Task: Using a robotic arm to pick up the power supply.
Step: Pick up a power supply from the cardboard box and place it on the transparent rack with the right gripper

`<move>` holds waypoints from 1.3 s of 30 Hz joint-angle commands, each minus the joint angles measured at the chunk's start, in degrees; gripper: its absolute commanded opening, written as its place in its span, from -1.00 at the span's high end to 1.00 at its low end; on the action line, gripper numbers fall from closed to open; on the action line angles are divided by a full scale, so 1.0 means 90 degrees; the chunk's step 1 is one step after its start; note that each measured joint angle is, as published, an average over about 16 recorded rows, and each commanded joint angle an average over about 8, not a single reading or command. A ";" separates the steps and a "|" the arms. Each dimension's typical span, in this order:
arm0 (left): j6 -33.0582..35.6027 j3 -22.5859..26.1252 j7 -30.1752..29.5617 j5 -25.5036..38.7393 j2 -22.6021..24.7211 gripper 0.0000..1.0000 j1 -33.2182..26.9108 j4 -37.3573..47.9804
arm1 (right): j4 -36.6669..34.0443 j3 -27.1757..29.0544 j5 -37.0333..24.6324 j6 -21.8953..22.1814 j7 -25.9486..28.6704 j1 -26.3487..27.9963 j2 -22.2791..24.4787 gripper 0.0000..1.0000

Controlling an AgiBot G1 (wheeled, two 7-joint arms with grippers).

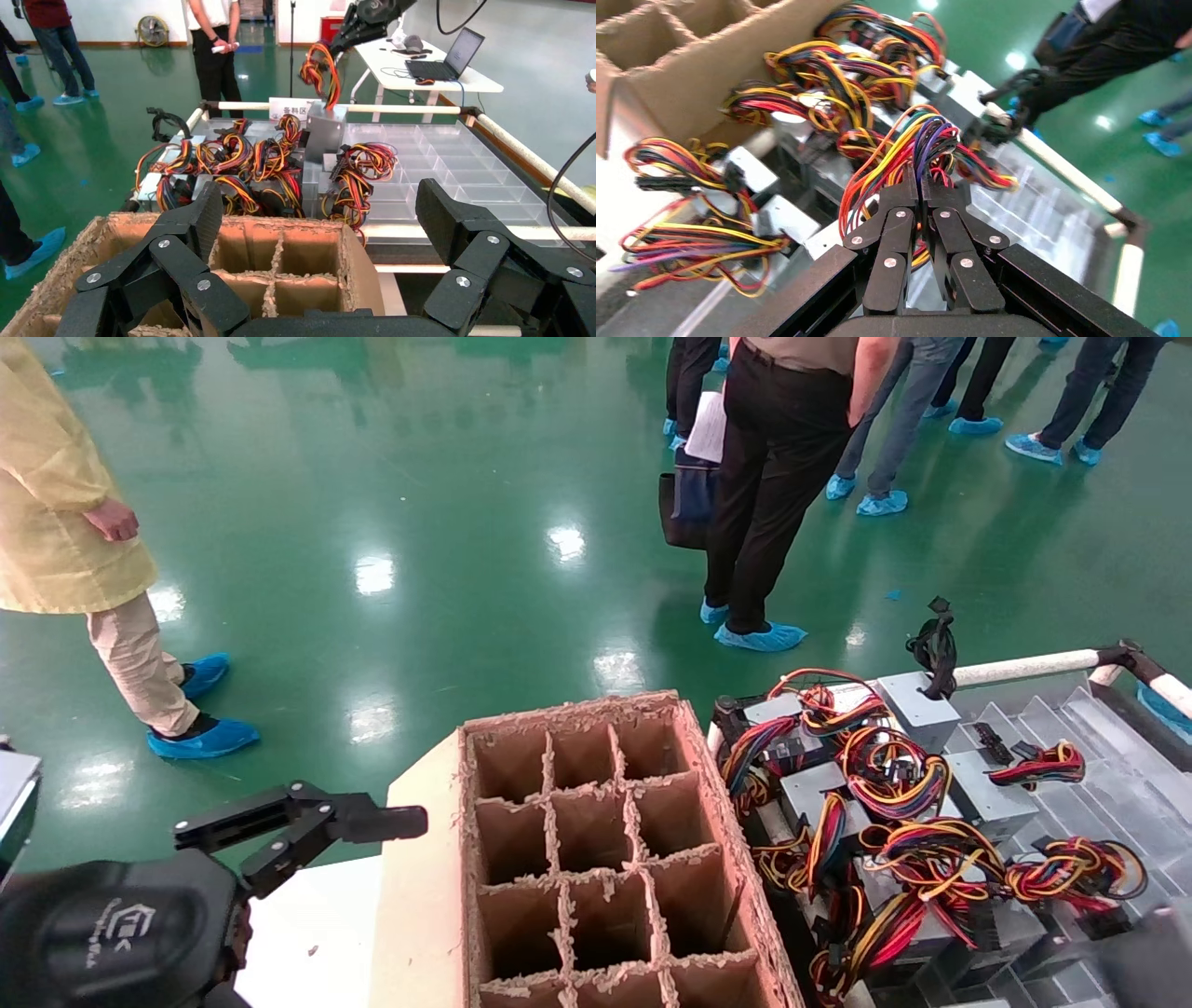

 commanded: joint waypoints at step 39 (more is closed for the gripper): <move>-0.0001 0.0003 0.0001 -0.0002 -0.0001 -1.00 -0.0001 0.0000 | -0.1227 -0.1704 0.3020 -0.0019 -0.0407 -0.1705 -0.0087 1.00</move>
